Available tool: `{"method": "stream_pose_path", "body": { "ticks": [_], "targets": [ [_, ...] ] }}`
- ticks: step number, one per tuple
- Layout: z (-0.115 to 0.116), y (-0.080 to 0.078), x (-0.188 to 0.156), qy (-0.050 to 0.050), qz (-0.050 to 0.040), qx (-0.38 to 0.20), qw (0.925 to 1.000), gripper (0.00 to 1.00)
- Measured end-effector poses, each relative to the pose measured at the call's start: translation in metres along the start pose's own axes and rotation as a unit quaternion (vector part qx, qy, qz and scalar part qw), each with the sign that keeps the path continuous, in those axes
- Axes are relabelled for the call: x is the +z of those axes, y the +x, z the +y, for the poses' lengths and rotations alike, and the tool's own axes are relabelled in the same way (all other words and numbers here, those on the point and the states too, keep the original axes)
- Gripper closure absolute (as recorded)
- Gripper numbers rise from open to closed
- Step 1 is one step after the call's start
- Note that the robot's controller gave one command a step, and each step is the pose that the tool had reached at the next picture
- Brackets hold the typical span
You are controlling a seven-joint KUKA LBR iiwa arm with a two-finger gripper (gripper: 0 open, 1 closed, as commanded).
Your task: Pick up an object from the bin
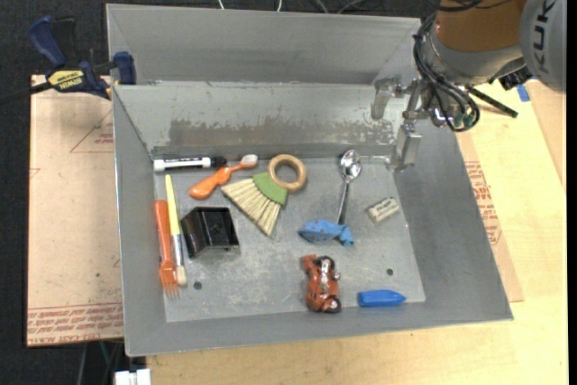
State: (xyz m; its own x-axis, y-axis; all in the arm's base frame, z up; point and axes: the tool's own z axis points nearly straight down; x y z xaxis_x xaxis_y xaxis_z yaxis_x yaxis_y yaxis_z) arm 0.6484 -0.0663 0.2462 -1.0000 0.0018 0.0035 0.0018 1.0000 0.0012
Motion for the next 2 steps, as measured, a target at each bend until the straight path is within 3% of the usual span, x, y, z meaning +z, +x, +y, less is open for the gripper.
{"method": "stream_pose_path", "body": {
  "ticks": [1,2],
  "targets": [
    [0.0,-0.001,-0.003,0.0,-0.0032,-0.001,1.0,0.0],
    [-0.037,0.025,0.095,0.001,-0.0047,-0.04,0.9992,0.0]
  ]
}}
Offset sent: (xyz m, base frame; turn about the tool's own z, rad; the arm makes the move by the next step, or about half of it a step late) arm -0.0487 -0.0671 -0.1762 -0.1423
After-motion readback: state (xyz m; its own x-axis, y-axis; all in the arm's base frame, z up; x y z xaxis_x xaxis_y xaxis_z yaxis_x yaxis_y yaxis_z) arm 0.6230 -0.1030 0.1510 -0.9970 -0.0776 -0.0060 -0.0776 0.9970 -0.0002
